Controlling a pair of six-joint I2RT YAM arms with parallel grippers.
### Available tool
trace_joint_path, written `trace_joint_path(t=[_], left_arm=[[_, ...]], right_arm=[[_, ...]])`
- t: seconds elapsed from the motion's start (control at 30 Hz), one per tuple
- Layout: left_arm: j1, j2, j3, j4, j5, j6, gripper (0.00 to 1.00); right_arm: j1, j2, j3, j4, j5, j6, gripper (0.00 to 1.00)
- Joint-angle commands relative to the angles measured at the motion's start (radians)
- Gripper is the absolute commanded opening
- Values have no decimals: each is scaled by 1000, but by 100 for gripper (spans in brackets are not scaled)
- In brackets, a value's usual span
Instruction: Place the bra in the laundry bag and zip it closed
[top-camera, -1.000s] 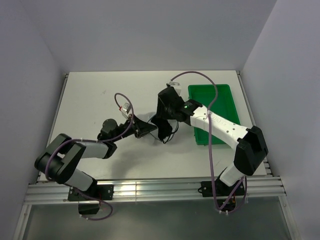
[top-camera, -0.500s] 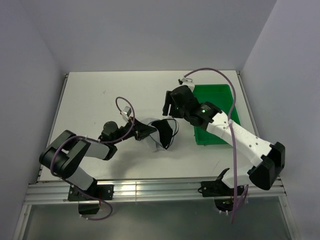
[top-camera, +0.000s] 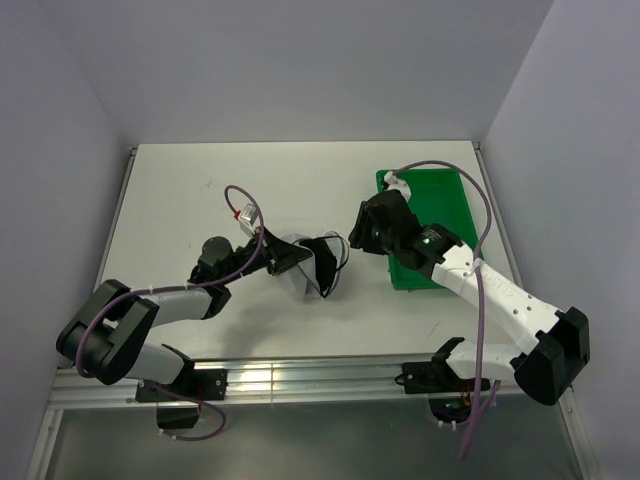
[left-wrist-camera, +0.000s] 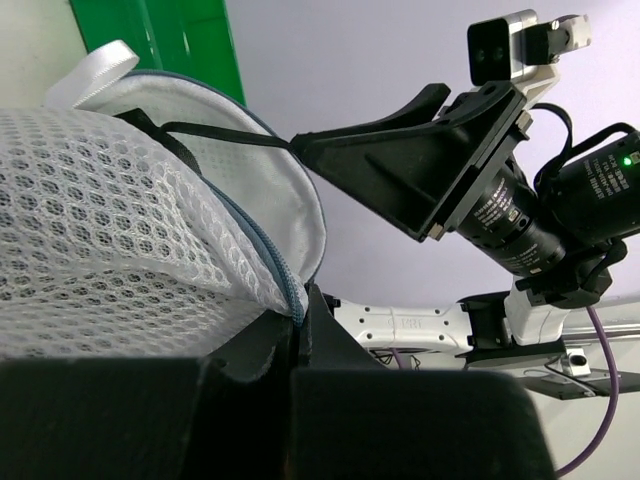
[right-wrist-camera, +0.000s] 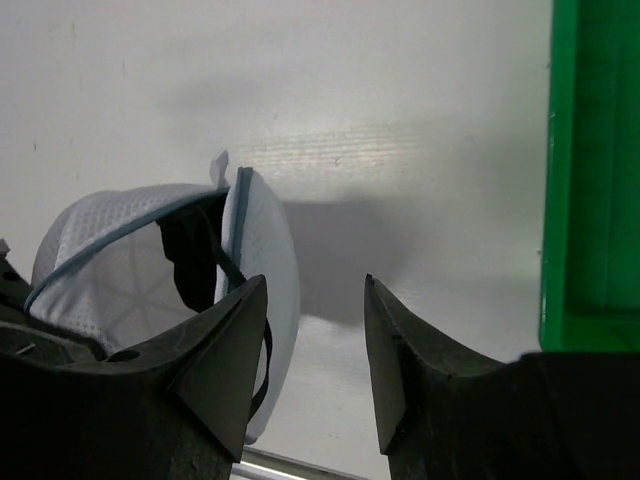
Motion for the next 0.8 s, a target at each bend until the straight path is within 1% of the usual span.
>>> trace_joint_path(t=[0.0, 0.1, 0.3, 0.53, 0.77], left_arm=[[-3, 2, 12, 52, -11, 19, 0], [-3, 8, 15, 56, -6, 21, 0], [-3, 6, 23, 48, -3, 27, 0], [-3, 13, 25, 46, -5, 27, 0], [-3, 16, 26, 46, -5, 25, 0]], right_arm=[[-6, -21, -33, 94, -79, 34, 48], [-7, -29, -59, 123, -108, 54, 43], [-9, -46, -107, 174, -152, 83, 43], [-13, -113, -121, 146, -102, 103, 43], [-18, -156, -124, 133, -103, 109, 43]])
